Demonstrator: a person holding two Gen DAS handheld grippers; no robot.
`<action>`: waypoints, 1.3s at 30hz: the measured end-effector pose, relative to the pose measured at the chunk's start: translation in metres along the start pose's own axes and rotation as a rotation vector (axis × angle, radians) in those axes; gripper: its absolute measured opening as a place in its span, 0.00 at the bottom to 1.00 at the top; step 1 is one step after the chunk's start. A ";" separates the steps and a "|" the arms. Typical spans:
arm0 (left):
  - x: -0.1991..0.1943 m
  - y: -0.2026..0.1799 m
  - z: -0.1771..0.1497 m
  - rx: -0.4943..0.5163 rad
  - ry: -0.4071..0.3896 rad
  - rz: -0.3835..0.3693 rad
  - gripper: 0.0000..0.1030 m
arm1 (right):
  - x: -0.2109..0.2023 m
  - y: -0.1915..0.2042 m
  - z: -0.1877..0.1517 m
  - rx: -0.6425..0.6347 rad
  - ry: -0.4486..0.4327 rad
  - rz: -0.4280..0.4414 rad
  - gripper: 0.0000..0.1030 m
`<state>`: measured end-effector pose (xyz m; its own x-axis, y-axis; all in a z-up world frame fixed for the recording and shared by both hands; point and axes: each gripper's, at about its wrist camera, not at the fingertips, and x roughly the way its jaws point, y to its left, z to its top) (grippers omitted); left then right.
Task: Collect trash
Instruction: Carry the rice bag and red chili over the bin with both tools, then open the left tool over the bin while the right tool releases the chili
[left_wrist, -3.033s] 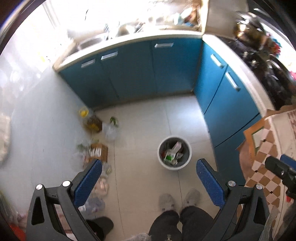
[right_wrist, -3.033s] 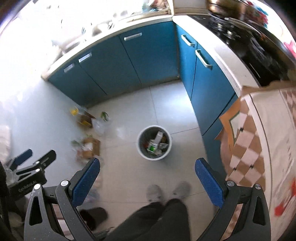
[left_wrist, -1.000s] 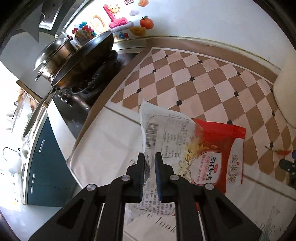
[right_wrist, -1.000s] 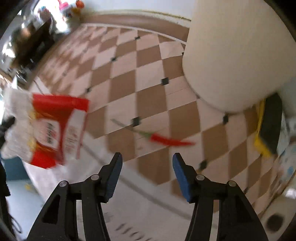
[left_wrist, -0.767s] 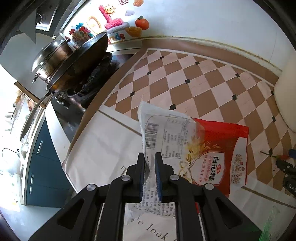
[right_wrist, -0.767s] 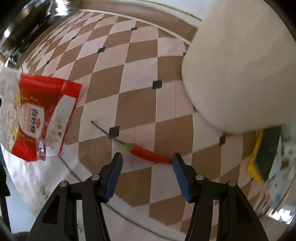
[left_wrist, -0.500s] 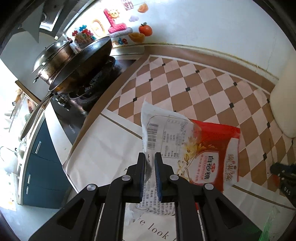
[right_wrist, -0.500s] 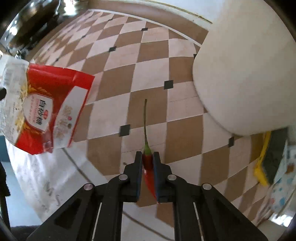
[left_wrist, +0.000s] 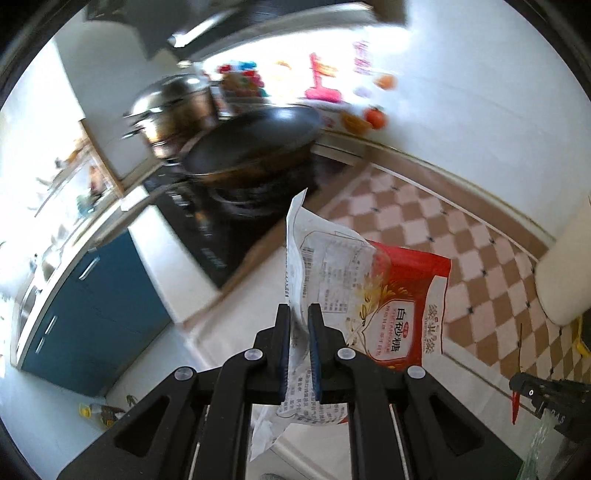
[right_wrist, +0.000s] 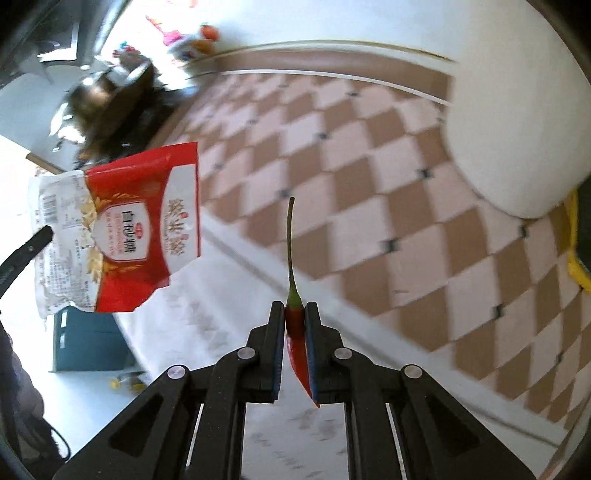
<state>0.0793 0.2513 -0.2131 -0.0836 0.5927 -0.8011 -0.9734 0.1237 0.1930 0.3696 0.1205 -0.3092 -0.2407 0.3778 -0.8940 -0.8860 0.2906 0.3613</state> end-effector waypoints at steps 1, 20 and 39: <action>-0.006 0.021 -0.002 -0.024 -0.006 0.015 0.06 | 0.005 0.019 0.003 -0.015 -0.003 0.013 0.11; 0.033 0.415 -0.211 -0.447 0.261 0.364 0.06 | 0.158 0.396 -0.120 -0.404 0.198 0.205 0.11; 0.498 0.480 -0.524 -0.712 0.769 0.265 0.07 | 0.674 0.486 -0.276 -0.653 0.605 0.102 0.11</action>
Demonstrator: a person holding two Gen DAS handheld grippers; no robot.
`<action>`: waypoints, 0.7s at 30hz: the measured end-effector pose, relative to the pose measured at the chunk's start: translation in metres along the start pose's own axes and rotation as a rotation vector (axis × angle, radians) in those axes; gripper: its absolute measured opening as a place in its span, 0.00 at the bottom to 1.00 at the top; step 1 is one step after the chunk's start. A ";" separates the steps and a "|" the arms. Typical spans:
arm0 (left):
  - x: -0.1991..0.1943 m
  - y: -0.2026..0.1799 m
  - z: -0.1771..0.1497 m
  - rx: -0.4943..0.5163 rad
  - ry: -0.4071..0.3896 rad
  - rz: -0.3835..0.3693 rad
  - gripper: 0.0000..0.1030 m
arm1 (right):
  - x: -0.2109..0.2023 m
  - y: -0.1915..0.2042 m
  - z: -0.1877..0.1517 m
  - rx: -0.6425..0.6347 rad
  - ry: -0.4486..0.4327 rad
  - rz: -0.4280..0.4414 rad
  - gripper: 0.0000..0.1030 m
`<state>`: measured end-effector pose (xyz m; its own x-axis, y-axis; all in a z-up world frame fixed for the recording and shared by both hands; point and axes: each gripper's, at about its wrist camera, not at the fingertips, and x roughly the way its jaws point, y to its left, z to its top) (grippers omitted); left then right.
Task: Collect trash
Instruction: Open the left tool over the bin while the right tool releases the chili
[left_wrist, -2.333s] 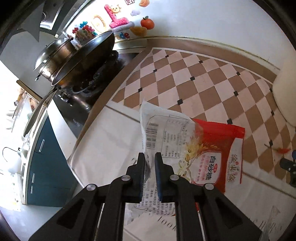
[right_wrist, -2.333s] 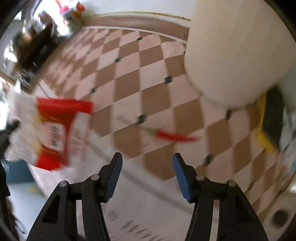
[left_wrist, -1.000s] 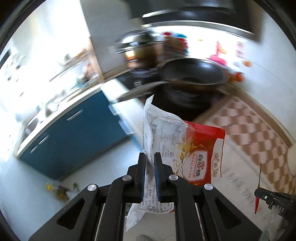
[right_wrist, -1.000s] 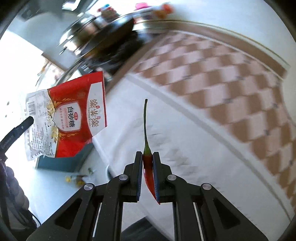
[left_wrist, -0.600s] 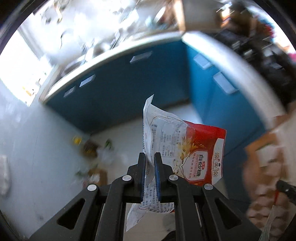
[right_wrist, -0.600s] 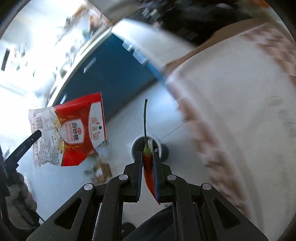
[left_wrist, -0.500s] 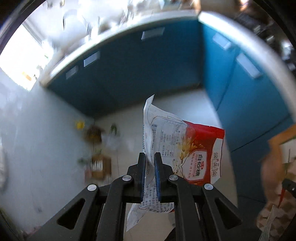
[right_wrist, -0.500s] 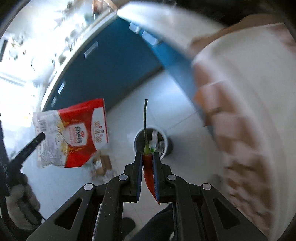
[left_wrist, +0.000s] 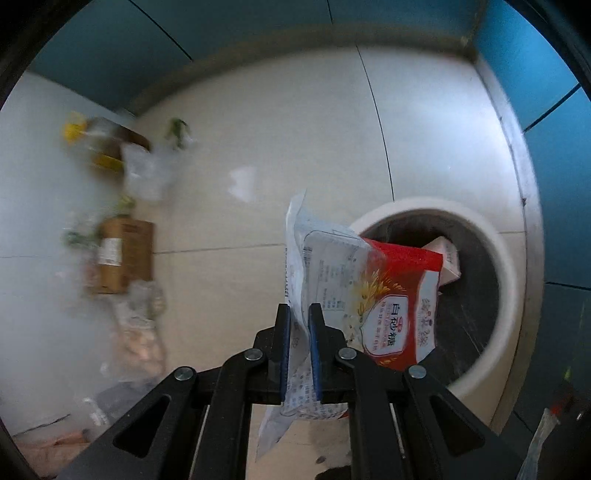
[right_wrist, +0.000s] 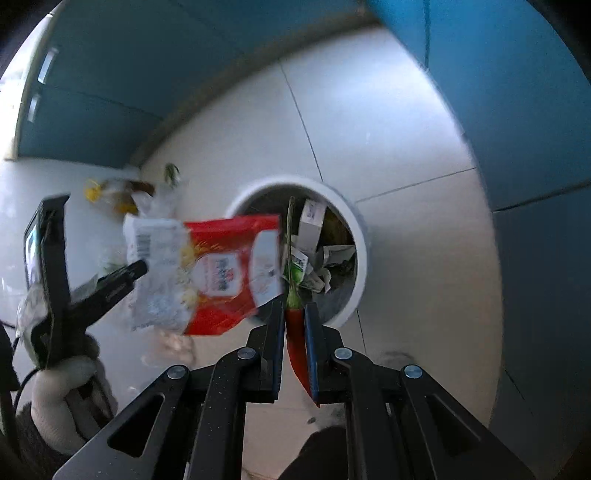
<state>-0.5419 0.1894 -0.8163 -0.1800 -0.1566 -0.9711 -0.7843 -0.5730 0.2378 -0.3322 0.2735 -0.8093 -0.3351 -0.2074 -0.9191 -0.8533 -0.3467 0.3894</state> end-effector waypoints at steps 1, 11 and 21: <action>0.019 -0.006 0.003 0.000 0.017 -0.009 0.07 | 0.026 -0.006 0.005 0.000 0.019 -0.004 0.11; 0.043 -0.007 0.005 -0.008 0.069 -0.154 0.46 | 0.132 -0.003 0.031 -0.033 0.091 -0.004 0.11; 0.013 0.027 -0.008 -0.064 -0.009 -0.163 0.97 | 0.139 0.006 0.035 -0.034 0.109 -0.030 0.50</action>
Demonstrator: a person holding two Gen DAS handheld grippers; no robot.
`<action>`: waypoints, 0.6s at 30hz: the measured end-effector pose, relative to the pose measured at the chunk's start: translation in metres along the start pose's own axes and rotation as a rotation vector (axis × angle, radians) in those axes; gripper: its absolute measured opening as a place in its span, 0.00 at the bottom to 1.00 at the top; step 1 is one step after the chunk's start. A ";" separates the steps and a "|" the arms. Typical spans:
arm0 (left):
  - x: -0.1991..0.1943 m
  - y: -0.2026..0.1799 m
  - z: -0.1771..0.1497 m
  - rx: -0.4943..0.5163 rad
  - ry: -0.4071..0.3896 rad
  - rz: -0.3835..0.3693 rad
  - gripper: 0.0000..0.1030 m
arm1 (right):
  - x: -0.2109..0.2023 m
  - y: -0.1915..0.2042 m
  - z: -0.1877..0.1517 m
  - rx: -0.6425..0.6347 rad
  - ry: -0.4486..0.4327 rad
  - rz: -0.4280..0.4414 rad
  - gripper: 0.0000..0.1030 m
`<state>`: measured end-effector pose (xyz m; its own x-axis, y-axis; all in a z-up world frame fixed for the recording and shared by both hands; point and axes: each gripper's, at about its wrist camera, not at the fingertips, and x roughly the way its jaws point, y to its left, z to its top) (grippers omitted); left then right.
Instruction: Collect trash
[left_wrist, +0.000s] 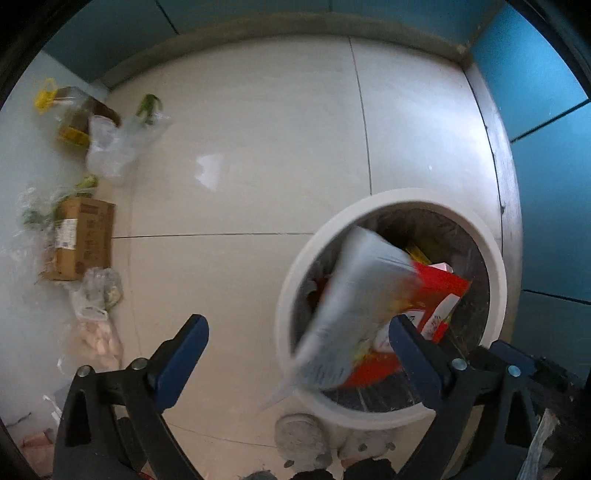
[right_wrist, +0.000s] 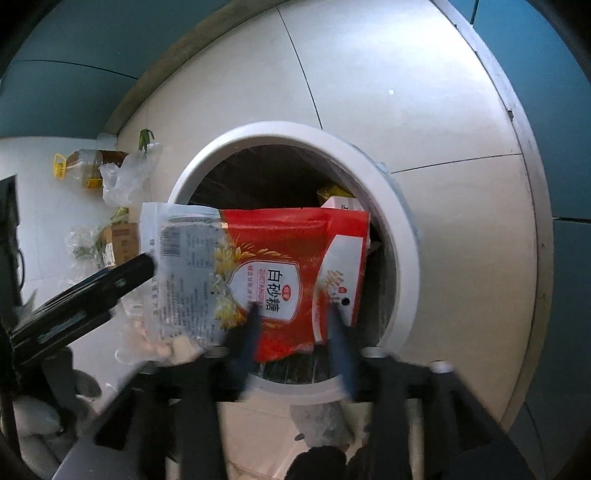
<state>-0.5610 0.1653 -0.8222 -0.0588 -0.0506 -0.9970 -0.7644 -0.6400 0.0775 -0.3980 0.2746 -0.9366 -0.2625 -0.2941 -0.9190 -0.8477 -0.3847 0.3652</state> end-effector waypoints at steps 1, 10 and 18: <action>-0.008 0.003 -0.004 -0.007 -0.022 0.013 0.97 | -0.003 0.003 0.000 -0.009 -0.011 -0.017 0.50; -0.095 0.023 -0.048 -0.065 -0.142 0.087 0.97 | -0.063 0.021 -0.026 -0.111 -0.085 -0.193 0.98; -0.214 0.030 -0.096 -0.112 -0.184 0.050 0.97 | -0.185 0.067 -0.075 -0.219 -0.176 -0.291 1.00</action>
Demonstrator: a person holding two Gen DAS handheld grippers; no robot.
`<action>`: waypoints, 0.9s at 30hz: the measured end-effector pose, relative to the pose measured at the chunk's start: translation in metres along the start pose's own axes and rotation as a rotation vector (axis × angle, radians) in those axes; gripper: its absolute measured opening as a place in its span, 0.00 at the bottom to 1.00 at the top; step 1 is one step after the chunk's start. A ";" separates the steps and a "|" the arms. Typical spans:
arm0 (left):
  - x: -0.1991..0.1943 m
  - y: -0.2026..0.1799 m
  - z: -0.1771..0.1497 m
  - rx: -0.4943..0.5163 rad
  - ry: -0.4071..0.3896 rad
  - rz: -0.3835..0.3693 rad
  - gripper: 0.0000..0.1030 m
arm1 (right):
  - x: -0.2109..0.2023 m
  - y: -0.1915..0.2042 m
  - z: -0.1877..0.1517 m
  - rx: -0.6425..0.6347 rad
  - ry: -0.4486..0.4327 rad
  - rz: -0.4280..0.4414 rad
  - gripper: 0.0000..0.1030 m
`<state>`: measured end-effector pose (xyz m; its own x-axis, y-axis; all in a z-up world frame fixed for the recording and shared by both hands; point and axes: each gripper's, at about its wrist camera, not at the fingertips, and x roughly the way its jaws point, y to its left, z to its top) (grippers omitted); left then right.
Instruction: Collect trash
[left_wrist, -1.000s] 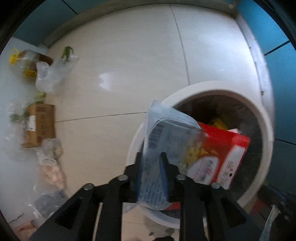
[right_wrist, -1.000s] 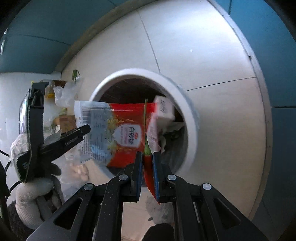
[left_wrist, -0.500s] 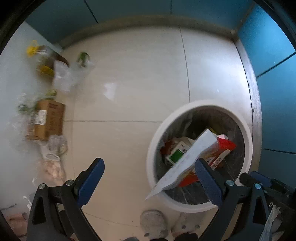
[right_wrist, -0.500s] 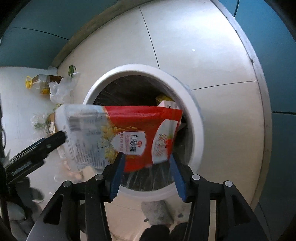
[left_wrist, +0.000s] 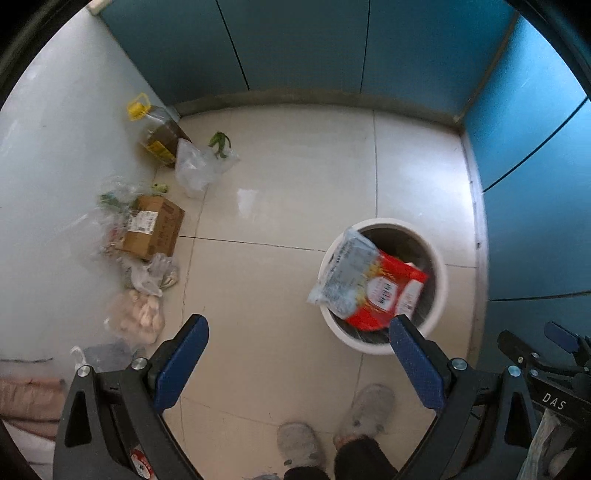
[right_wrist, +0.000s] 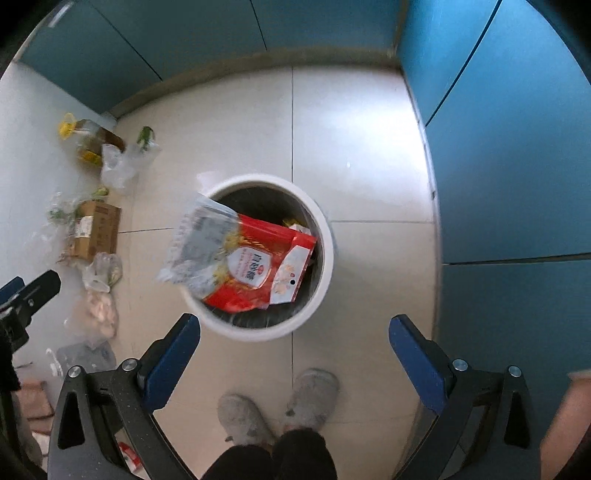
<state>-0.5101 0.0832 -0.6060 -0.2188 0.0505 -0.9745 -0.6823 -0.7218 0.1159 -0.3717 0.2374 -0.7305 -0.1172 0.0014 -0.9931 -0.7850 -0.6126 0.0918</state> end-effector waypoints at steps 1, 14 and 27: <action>-0.020 0.003 -0.004 -0.002 -0.009 -0.011 0.97 | -0.015 0.001 -0.003 -0.001 -0.008 -0.002 1.00; -0.258 0.034 -0.067 0.085 -0.183 -0.107 0.97 | -0.311 0.027 -0.091 -0.024 -0.220 -0.034 1.00; -0.441 0.067 -0.144 0.130 -0.287 -0.296 0.97 | -0.546 0.033 -0.228 0.071 -0.397 0.081 1.00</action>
<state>-0.3593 -0.0867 -0.1959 -0.1735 0.4453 -0.8784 -0.8229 -0.5555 -0.1191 -0.1946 0.0359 -0.2021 -0.3949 0.2686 -0.8786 -0.8019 -0.5675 0.1869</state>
